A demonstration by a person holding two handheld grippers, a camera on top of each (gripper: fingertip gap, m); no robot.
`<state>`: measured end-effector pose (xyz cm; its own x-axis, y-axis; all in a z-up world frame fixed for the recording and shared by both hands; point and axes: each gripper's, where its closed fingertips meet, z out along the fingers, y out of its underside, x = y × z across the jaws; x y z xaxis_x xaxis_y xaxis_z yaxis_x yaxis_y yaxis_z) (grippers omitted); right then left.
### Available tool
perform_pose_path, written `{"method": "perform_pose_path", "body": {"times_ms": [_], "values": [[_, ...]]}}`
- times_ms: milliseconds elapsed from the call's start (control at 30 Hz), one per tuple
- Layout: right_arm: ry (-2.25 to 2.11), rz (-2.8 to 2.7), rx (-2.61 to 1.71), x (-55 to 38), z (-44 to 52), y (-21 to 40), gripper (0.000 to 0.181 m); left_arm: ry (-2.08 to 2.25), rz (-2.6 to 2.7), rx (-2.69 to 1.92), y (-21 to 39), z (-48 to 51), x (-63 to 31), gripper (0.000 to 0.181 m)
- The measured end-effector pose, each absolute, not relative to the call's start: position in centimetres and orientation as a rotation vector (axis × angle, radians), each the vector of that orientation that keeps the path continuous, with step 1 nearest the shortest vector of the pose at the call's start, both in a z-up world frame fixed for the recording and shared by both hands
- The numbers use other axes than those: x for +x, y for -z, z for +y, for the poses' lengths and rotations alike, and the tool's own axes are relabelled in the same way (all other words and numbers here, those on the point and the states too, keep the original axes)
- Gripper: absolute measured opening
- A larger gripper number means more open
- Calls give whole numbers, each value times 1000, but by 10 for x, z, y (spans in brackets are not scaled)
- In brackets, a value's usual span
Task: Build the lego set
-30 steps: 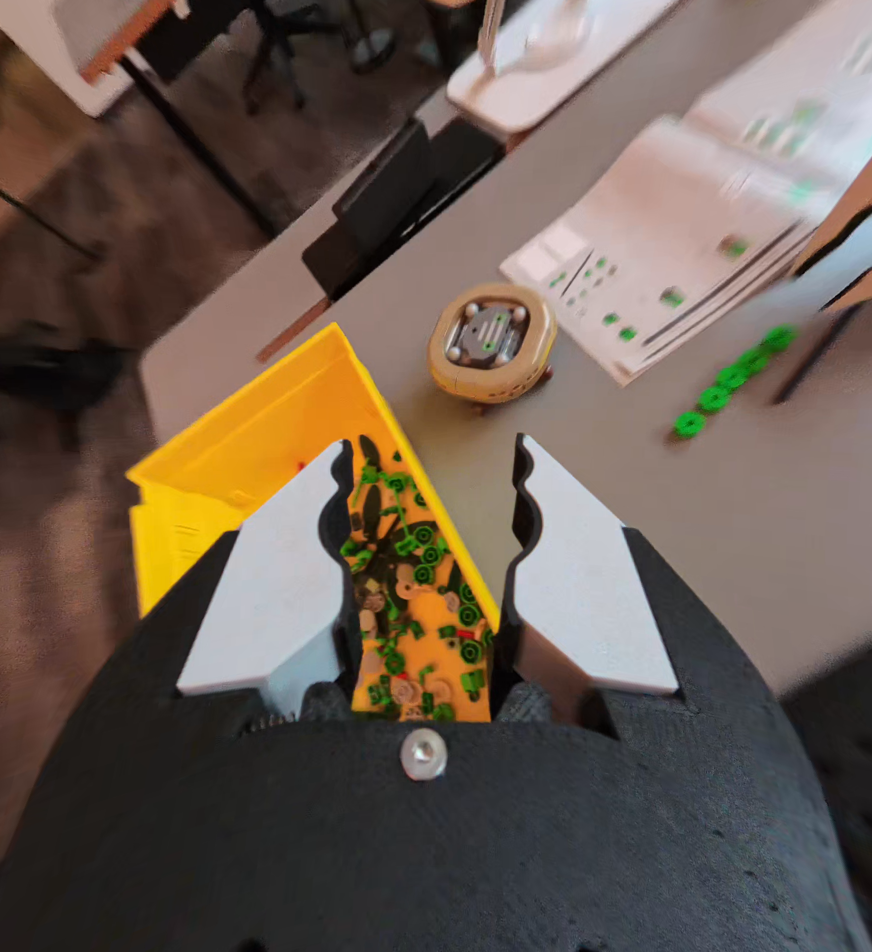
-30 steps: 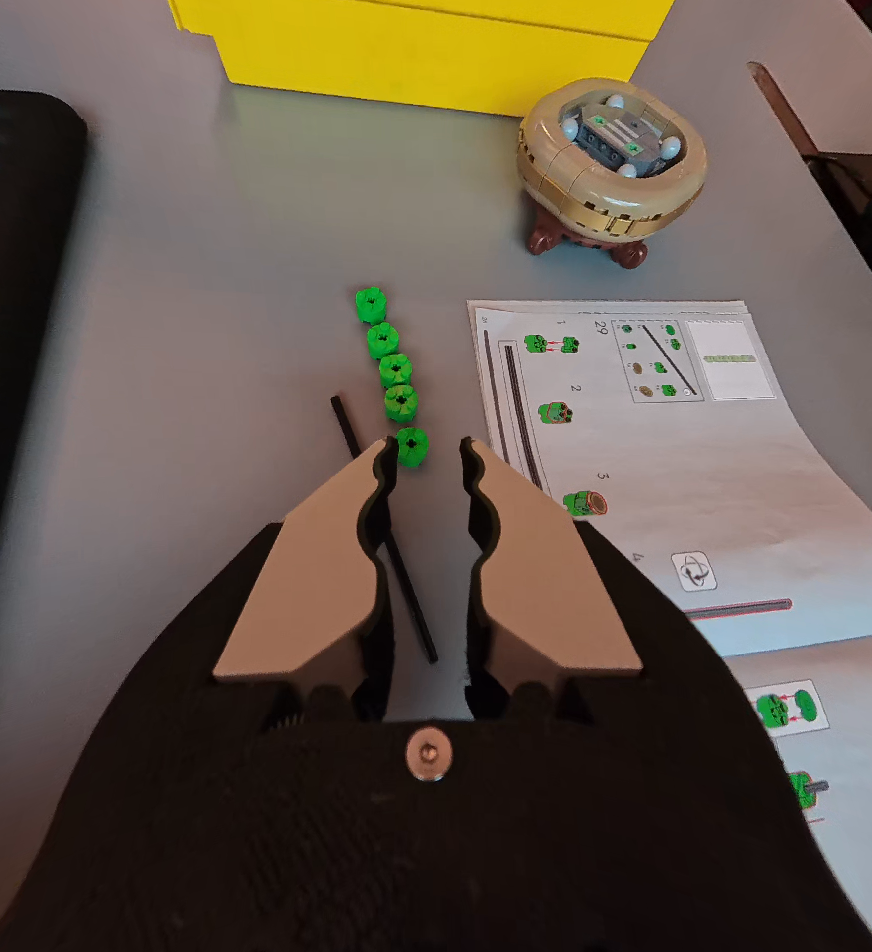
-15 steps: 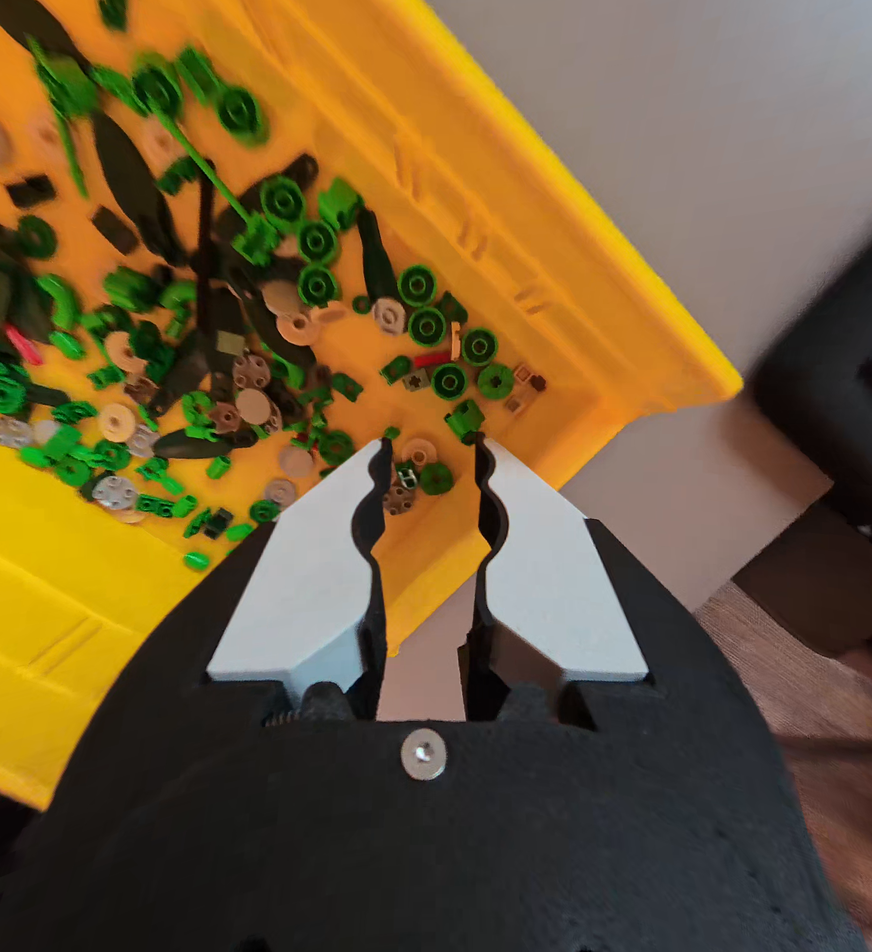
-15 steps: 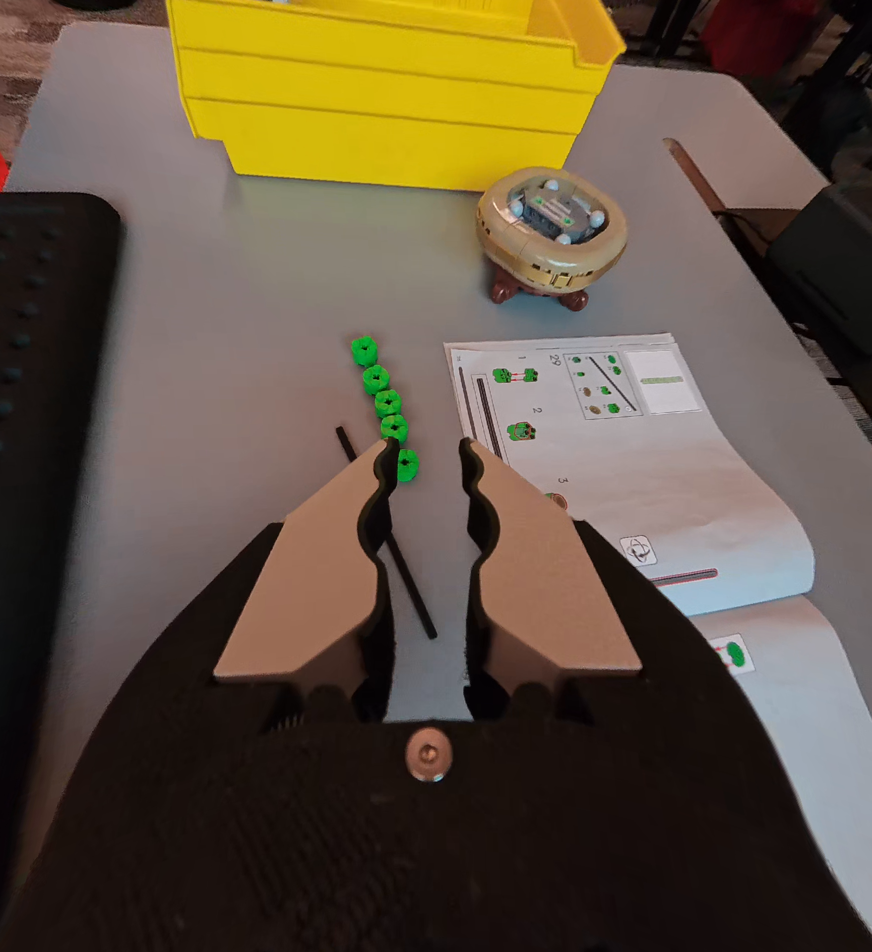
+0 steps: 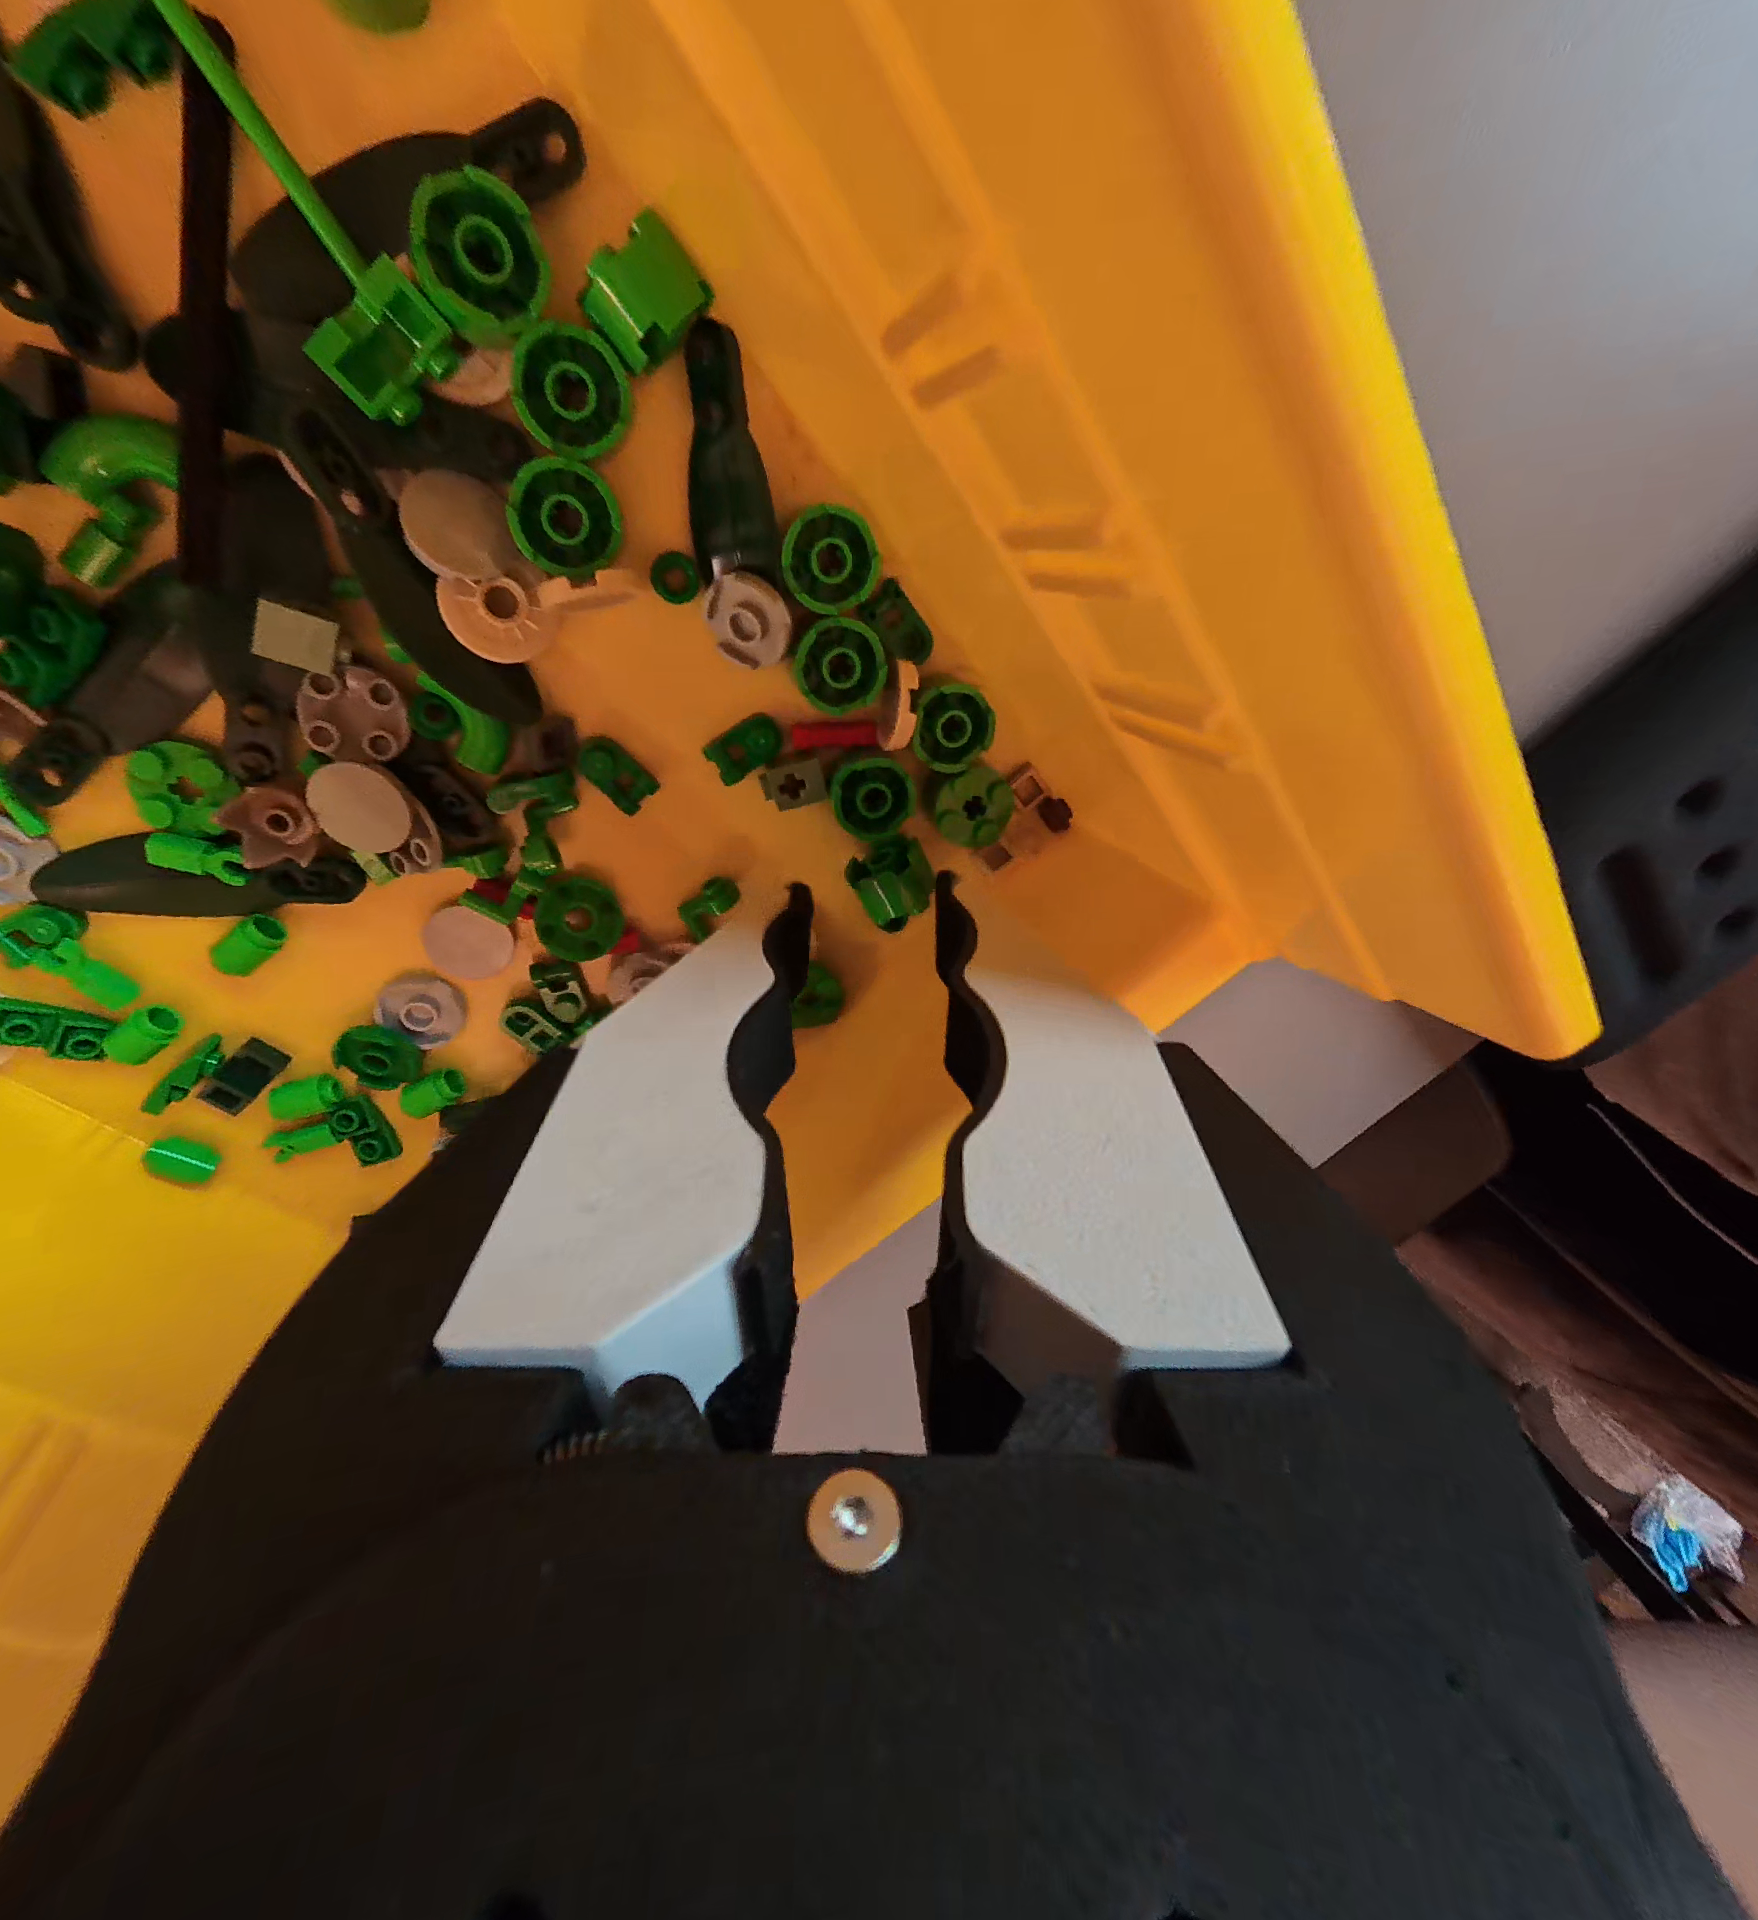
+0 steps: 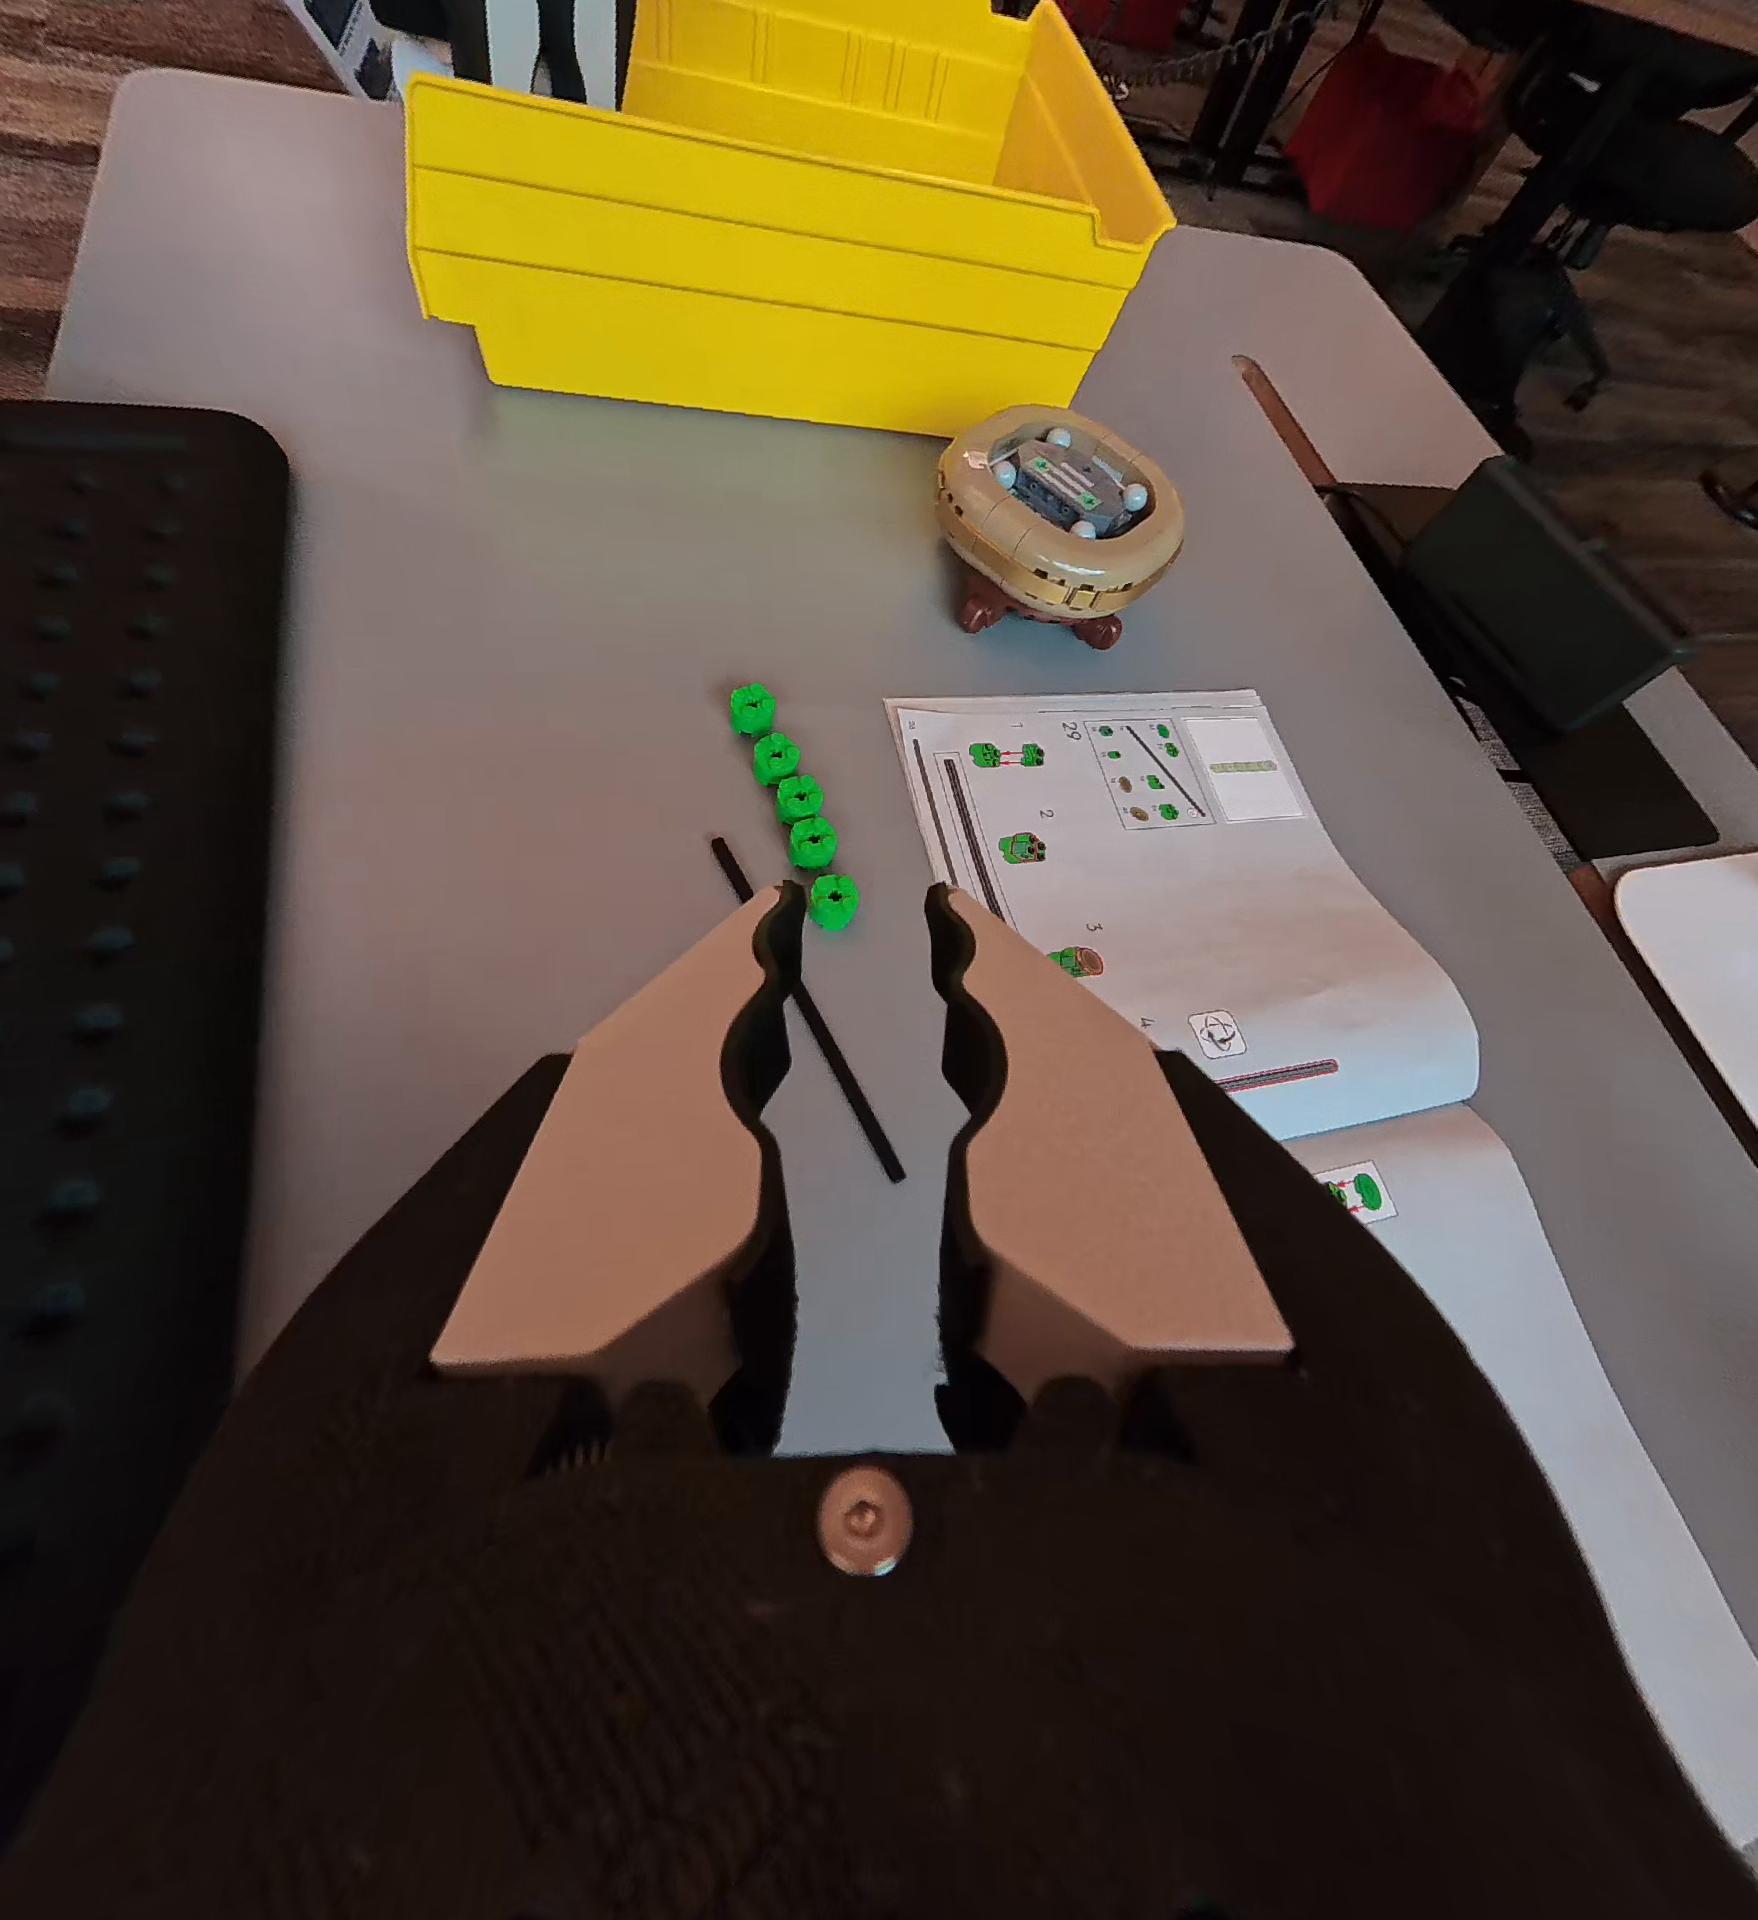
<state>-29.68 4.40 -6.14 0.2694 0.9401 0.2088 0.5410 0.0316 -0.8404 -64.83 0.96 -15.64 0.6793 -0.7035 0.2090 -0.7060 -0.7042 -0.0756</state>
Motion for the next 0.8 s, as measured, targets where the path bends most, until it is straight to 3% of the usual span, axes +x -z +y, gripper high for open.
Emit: {"method": "perform_pose_path", "body": {"times_ms": [467,667,800], "values": [[-501,-1408,-1611,-294,35,59,23,-335,-1217,3024,153,18,-656,13],[-512,-1381,-1570,-297,25,58,23,-295,-1342,3520,83,43,-656,13],[-550,-1380,-1412,-327,9,31,23,-578,-1934,3665,14,27,-592,13]]}}
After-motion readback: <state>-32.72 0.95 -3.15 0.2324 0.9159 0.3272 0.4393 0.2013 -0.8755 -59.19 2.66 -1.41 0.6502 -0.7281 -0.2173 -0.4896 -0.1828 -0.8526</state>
